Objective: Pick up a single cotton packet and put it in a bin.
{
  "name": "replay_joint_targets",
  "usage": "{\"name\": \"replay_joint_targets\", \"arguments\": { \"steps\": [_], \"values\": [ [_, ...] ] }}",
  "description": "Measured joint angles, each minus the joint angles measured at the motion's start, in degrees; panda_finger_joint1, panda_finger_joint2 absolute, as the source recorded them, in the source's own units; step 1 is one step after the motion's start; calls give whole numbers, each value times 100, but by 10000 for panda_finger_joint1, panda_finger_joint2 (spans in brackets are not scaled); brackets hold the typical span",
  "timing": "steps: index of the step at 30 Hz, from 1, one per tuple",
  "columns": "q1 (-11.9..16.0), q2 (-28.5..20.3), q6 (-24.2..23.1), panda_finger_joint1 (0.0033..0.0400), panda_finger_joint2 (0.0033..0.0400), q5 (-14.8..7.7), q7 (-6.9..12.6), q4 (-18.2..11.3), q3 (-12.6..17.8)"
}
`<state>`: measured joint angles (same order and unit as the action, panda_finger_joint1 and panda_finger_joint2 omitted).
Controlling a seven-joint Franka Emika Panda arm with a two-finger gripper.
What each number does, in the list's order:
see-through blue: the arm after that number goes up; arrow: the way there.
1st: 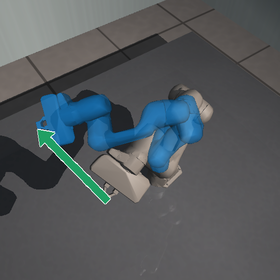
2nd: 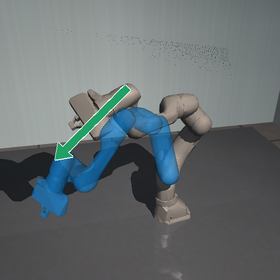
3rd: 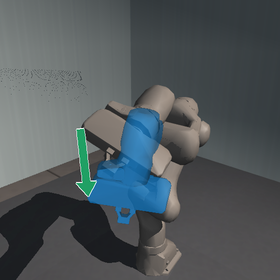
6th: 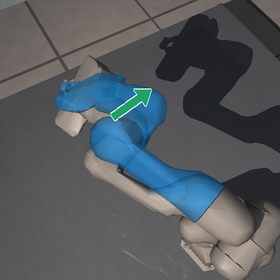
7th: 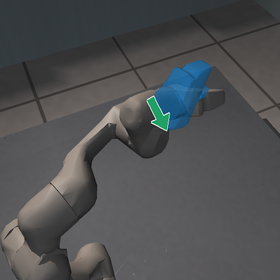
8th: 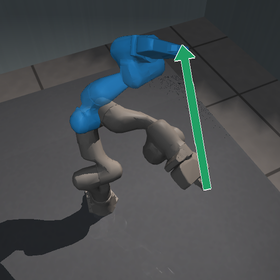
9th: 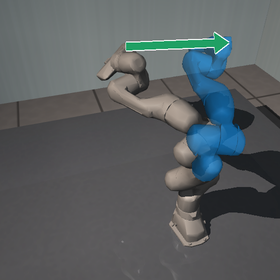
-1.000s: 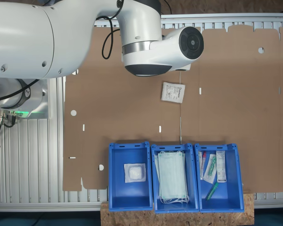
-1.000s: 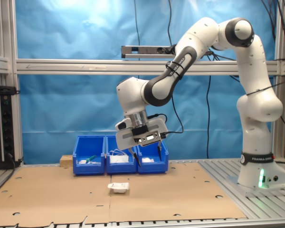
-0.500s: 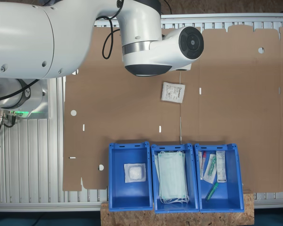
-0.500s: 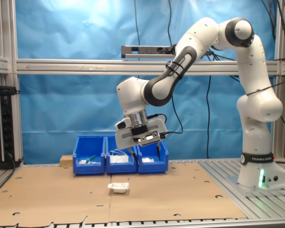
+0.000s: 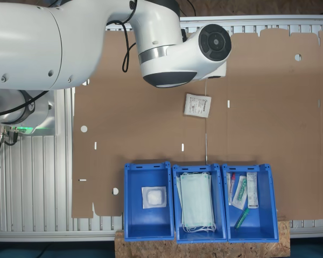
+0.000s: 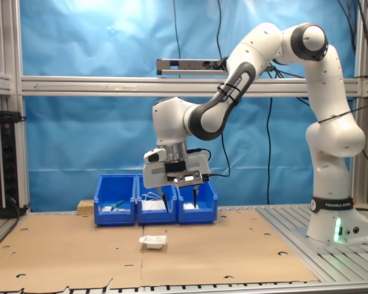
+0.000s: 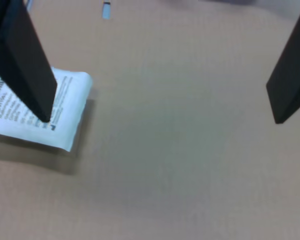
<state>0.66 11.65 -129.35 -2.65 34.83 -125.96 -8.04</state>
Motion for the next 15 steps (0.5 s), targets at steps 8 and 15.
{"name": "replay_joint_targets", "arguments": {
  "steps": [8,15],
  "values": [
    [0,67,-582,400,400,-421,68,-35,44],
    [2,297,-1101,400,400,-653,150,-35,147]
  ]
}}
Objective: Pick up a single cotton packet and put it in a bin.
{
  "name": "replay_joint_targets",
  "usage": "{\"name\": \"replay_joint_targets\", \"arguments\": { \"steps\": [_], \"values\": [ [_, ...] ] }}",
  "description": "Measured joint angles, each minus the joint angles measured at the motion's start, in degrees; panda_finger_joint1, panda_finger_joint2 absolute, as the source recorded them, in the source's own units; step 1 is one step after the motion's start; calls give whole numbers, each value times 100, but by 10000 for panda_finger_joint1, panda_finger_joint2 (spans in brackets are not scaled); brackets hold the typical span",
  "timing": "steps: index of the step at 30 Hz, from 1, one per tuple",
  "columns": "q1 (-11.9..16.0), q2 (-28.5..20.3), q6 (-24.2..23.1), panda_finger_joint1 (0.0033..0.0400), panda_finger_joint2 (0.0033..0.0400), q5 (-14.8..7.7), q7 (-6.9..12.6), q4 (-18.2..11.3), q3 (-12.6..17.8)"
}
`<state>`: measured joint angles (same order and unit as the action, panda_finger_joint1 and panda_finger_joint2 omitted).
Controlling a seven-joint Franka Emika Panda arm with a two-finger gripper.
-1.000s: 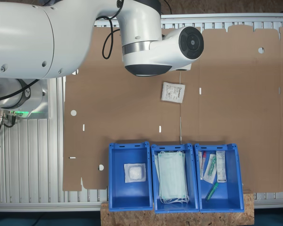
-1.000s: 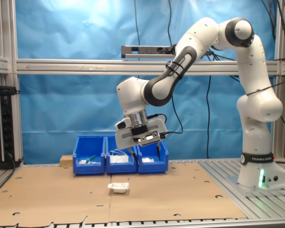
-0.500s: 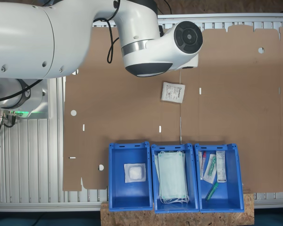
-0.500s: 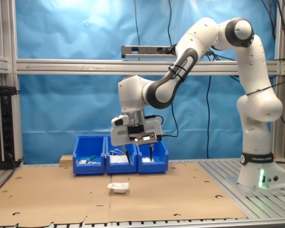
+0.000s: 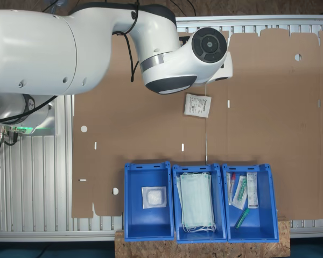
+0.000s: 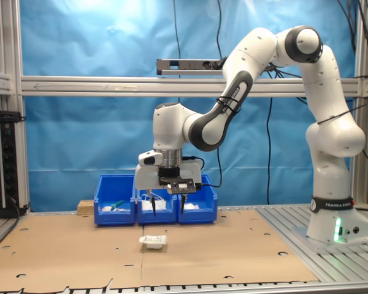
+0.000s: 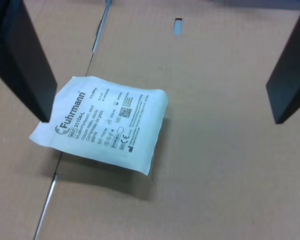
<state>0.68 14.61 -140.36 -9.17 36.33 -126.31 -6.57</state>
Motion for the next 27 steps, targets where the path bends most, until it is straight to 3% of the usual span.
{"name": "replay_joint_targets", "arguments": {
  "steps": [12,27],
  "values": [
    [5,551,-495,400,400,-178,224,64,200],
    [10,1217,-772,400,400,-215,594,645,438]
  ]
}}
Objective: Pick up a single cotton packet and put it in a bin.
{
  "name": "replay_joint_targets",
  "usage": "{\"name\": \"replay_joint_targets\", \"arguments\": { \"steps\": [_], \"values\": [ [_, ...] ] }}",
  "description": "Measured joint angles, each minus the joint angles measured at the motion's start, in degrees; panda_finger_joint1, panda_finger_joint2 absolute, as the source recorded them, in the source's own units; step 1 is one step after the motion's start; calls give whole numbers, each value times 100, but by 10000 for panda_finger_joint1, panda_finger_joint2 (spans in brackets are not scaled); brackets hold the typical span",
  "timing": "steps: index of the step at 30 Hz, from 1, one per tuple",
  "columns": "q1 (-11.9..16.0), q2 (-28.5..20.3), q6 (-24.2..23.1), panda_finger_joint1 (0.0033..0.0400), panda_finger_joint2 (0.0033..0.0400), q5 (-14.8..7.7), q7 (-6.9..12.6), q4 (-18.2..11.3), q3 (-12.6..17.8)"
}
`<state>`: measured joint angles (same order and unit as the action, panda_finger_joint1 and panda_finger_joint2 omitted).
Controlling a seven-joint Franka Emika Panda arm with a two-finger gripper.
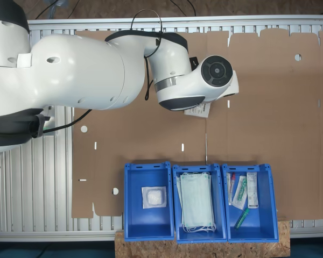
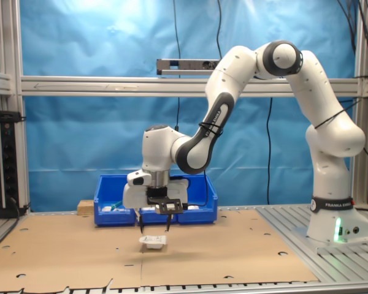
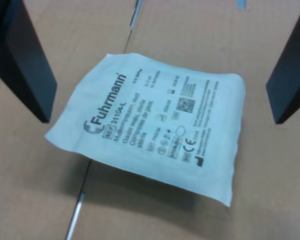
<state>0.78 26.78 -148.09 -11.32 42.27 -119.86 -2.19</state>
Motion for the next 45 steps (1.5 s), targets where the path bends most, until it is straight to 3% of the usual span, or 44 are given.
{"name": "replay_joint_targets", "arguments": {
  "steps": [13,45],
  "values": [
    [0,342,-102,400,400,-3,175,241,138],
    [1,695,-158,400,400,-3,358,269,329]
  ]
}}
